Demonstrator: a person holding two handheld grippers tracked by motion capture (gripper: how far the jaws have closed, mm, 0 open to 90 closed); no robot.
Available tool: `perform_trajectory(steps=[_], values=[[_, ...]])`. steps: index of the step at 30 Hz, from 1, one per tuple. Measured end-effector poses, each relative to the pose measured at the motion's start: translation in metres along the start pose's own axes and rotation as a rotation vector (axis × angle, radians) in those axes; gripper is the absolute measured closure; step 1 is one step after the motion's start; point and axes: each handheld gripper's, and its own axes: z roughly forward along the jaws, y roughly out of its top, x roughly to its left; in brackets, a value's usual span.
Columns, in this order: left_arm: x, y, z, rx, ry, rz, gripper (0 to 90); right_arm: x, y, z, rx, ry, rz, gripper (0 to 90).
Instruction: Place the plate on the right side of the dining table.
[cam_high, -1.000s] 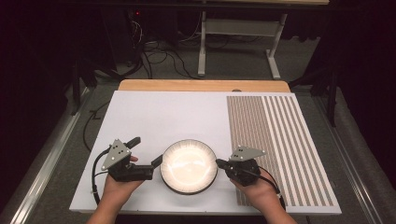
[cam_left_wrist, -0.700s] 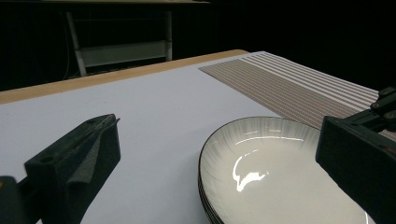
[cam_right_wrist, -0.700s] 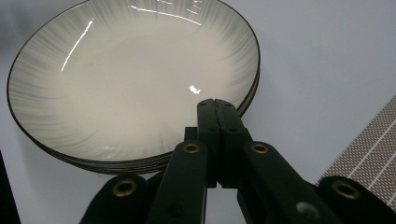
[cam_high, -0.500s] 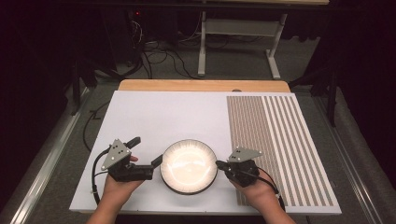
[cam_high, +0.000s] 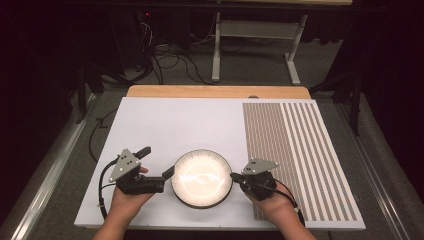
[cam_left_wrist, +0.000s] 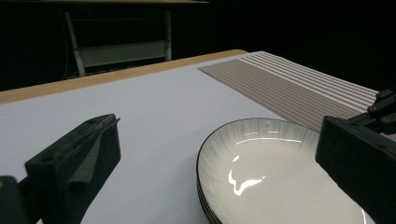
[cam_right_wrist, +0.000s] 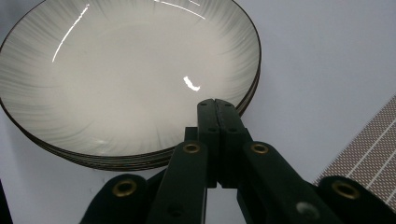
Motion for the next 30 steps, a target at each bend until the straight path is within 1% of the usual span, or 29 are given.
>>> perform_trajectory(steps=[6,10,12,17,20,21,23,26,27,28,30], values=[[0.0003,0.0003,-0.0001,-0.002,0.0,-0.002,0.5,0.0002,0.0004,0.0007,0.005,0.001,-0.003,90.0],[0.0003,0.0005,-0.0002,-0.002,-0.001,-0.002,0.5,0.0005,0.0008,0.0012,0.007,0.0,-0.014,90.0],[0.0005,0.0006,-0.0002,-0.002,-0.001,-0.001,0.5,0.0009,0.0008,0.0014,0.006,0.001,-0.005,90.0],[0.0009,0.0008,-0.0005,-0.002,-0.001,-0.002,0.6,0.0009,0.0011,0.002,0.005,0.001,-0.009,90.0],[0.0008,0.0009,-0.0005,-0.005,-0.001,-0.005,0.6,0.0026,0.0017,0.0026,0.012,0.001,0.0,90.0],[0.0008,0.0009,-0.0005,-0.005,-0.001,-0.005,0.6,0.0035,0.0022,0.0038,0.008,0.007,-0.004,90.0],[0.0009,0.001,-0.0008,-0.004,-0.001,-0.004,0.6,0.0052,0.0028,0.005,0.006,0.005,-0.01,90.0],[0.0013,0.0012,-0.0014,-0.005,-0.002,-0.005,0.6,0.0068,0.0036,0.006,0.013,0.006,-0.015,90.0],[-0.0034,0.0005,0.0018,-0.05,-0.008,-0.069,0.7,0.0071,0.0038,0.007,0.008,0.005,-0.014,90.0],[0.0013,0.0012,-0.0015,-0.007,-0.003,-0.007,0.7,0.0071,0.0038,0.007,0.008,0.005,-0.014,90.0],[0.0013,0.0014,-0.0018,-0.007,-0.004,-0.007,0.8,0.0076,0.0045,0.0079,0.011,0.01,-0.019,90.0]])
